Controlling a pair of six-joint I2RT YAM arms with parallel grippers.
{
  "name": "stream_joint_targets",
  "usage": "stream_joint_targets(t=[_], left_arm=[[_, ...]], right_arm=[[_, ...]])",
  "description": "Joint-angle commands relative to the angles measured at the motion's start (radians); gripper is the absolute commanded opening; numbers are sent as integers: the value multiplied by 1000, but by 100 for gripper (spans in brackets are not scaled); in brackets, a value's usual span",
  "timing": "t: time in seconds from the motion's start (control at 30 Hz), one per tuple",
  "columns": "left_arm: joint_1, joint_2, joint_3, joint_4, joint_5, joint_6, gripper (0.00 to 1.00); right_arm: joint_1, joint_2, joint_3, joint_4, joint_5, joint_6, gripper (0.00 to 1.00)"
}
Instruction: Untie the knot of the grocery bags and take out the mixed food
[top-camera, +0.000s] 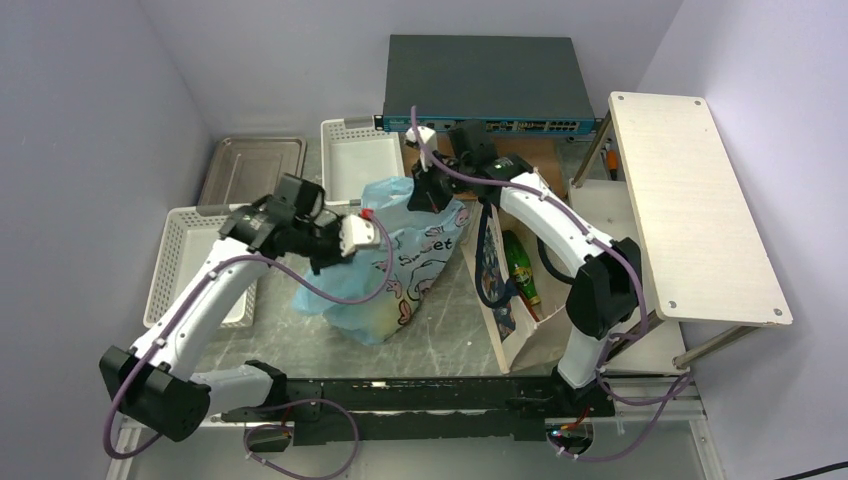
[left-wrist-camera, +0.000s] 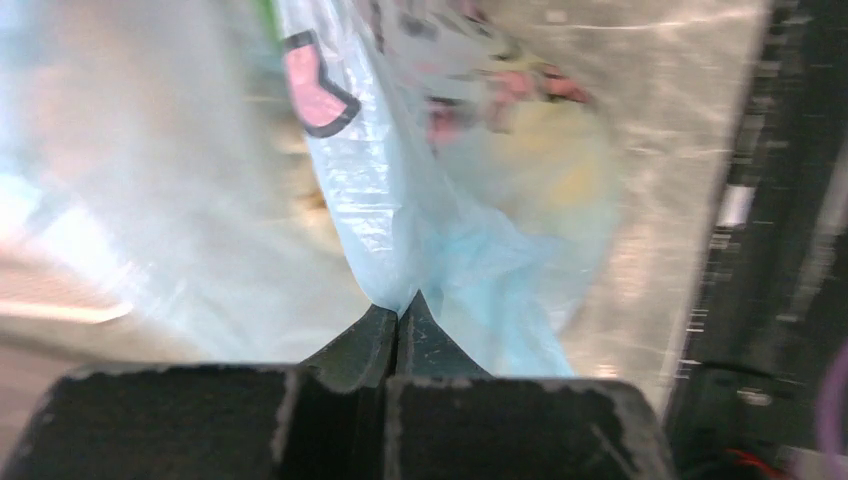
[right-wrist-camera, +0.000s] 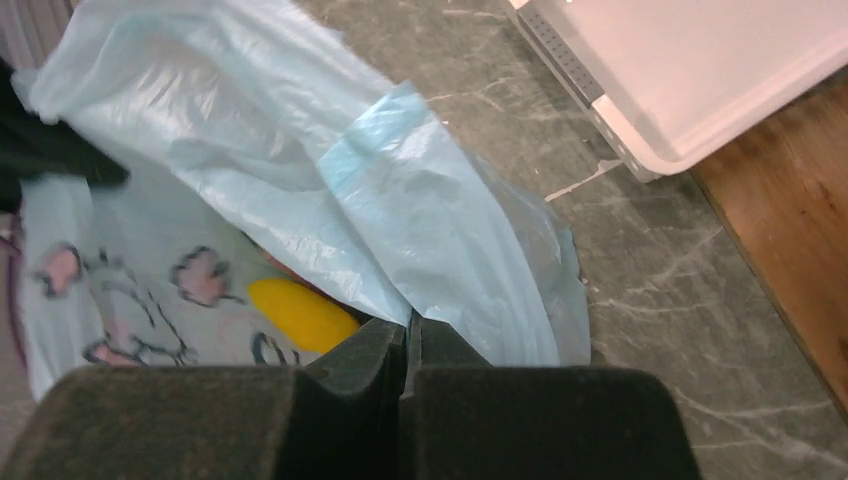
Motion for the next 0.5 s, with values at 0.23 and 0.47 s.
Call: stream_joint_targets(t=[0.23, 0.47], left_arm=[[98, -232, 169, 15, -38, 508, 0], [97, -415, -203, -137, -11, 717, 0]], right_arm=[[-132, -142, -19, -16, -135, 233, 0], [-105, -191, -248, -7, -114, 237, 0]])
